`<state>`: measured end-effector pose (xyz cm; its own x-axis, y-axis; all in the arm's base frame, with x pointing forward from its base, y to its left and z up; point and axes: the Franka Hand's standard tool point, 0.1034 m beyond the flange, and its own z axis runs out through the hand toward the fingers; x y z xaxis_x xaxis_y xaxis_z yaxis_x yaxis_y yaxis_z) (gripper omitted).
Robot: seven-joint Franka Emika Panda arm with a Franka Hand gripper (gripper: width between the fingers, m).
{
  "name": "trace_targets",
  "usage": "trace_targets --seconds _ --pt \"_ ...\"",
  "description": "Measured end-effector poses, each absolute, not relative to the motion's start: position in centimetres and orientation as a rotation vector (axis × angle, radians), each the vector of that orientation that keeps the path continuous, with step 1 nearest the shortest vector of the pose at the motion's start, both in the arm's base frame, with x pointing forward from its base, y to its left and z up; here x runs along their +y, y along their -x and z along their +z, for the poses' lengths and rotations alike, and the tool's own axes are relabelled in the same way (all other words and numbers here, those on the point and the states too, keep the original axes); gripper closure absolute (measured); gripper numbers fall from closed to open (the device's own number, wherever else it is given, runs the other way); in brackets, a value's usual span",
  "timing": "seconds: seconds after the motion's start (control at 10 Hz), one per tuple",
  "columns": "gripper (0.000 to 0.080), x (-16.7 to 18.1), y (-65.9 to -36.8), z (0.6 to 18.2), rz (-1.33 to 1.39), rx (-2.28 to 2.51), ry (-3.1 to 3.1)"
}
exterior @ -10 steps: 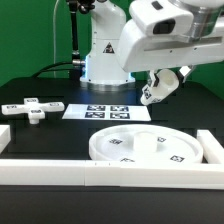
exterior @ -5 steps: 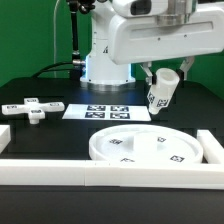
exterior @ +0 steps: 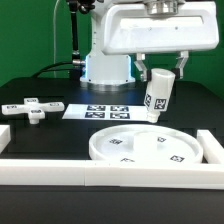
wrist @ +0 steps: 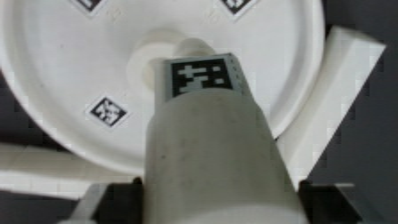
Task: Assemble round table
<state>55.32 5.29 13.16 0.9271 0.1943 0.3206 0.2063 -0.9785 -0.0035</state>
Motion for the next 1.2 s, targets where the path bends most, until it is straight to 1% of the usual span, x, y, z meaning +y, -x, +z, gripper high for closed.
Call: trace_targets --seconds 0.2,0.4,0.7,0.8,1.0,1.2 --pt "0.0386 5.4 -55.9 13.4 -0.496 -0.322 3.045" --pt "0.0386 5.2 -56.2 13.0 -0.503 -0.352 3.046" --pt "0.0386 5.2 -56.1 12.8 -0.499 -0.355 3.046" --pt "0.0386 5.1 -56.0 12.3 -0.488 -0.357 3.048" --pt "0.0386 5.3 -56.2 12.1 -0.484 -0.361 3.047" --pt "0.0386 5.1 -56.0 11.5 -0.469 -0.358 3.049"
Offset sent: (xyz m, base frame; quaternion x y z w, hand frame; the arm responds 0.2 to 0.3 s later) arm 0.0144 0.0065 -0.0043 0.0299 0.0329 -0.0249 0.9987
